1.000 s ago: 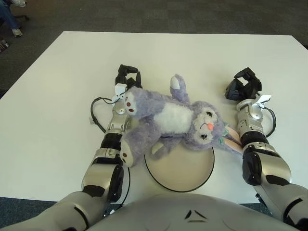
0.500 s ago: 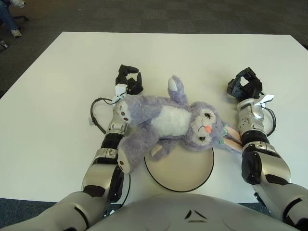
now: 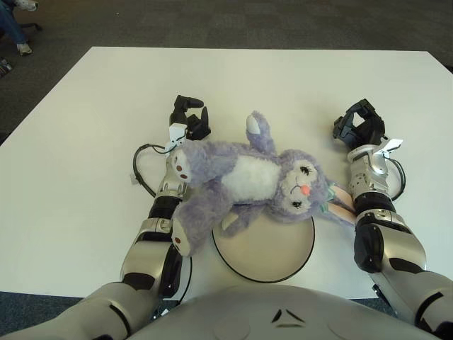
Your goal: Put the doll into the plate.
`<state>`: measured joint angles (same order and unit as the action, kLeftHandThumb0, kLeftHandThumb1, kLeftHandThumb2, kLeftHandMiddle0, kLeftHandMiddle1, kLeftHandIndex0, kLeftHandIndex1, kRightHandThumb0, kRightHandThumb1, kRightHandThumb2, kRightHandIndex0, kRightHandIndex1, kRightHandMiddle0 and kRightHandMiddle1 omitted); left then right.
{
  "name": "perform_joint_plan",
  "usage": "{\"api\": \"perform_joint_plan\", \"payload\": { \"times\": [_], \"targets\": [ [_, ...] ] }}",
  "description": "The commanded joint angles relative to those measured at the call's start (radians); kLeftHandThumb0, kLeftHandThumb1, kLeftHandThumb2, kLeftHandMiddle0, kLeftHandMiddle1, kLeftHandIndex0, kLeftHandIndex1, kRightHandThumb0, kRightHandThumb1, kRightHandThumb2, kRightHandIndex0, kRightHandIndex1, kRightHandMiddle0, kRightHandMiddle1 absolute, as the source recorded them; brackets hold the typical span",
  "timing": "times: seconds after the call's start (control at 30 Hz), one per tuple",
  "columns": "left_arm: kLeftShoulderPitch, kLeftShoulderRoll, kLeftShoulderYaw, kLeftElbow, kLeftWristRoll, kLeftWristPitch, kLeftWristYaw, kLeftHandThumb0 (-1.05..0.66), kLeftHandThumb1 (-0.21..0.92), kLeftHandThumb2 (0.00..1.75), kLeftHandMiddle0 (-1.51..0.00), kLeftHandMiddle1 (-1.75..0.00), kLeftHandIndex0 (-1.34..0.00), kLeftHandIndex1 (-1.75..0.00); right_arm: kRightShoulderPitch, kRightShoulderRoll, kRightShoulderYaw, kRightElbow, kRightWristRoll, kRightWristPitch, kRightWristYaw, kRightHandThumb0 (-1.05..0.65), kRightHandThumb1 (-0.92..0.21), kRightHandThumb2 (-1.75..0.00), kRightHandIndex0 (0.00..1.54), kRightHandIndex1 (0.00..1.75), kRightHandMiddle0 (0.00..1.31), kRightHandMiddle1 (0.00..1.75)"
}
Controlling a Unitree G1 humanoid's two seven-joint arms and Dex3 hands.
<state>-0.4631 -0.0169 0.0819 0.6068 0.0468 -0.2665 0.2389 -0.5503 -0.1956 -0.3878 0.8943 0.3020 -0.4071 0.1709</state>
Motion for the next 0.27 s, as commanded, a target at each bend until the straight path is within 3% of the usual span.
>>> {"api": "perform_joint_plan", "payload": {
  "times": [0.0, 0.23],
  "targets": [
    [0.013, 0.001, 0.003, 0.007, -0.002, -0.003, -0.002, -0.40, 0.61, 0.94, -0.97, -1.61, -0.39, -1.75, 0.046, 0.027, 0.006, 0.001, -0.001, 0.025, -0.016, -0.50, -0.27, -1.37, 1.28, 1.75, 0.65, 1.75],
    [0.011, -0.002, 0.003, 0.010, 0.000, -0.007, 0.001, -0.40, 0.62, 0.93, -0.97, -1.62, -0.38, -1.75, 0.062, 0.021, 0.023, -0.022, -0.014, 0.017, -0.003, -0.50, -0.27, -1.37, 1.28, 1.75, 0.65, 1.75]
  ]
}}
